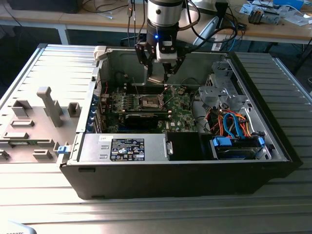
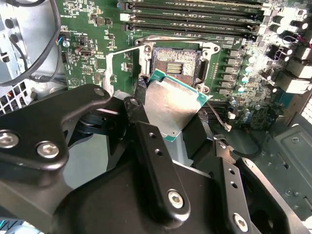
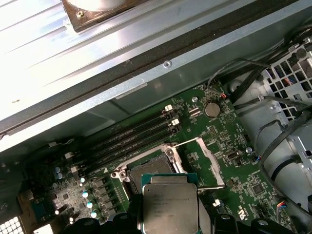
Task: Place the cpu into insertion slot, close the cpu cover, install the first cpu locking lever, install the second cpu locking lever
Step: 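Place the cpu into insertion slot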
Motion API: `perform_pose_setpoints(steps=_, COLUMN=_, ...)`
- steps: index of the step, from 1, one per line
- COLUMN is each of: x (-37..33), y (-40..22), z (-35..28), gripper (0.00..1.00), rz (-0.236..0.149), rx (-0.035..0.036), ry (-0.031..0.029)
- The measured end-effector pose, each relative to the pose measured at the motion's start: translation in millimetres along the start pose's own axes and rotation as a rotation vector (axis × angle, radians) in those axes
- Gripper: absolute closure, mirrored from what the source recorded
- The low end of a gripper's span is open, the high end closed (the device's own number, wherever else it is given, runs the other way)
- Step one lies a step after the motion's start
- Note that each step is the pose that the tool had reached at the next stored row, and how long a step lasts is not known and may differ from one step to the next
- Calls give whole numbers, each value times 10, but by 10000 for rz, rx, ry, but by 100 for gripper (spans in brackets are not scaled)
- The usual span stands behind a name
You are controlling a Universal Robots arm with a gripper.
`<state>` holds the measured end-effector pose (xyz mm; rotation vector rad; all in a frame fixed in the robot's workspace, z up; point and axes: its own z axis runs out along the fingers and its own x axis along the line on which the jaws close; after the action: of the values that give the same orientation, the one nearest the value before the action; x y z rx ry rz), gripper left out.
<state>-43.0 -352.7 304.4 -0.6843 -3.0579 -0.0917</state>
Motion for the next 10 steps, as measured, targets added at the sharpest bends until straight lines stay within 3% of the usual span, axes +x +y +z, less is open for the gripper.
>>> perform_pose_setpoints(steps=10, x=0, y=0, z=1, gripper=45, rz=297, rx=-5, ry=-17)
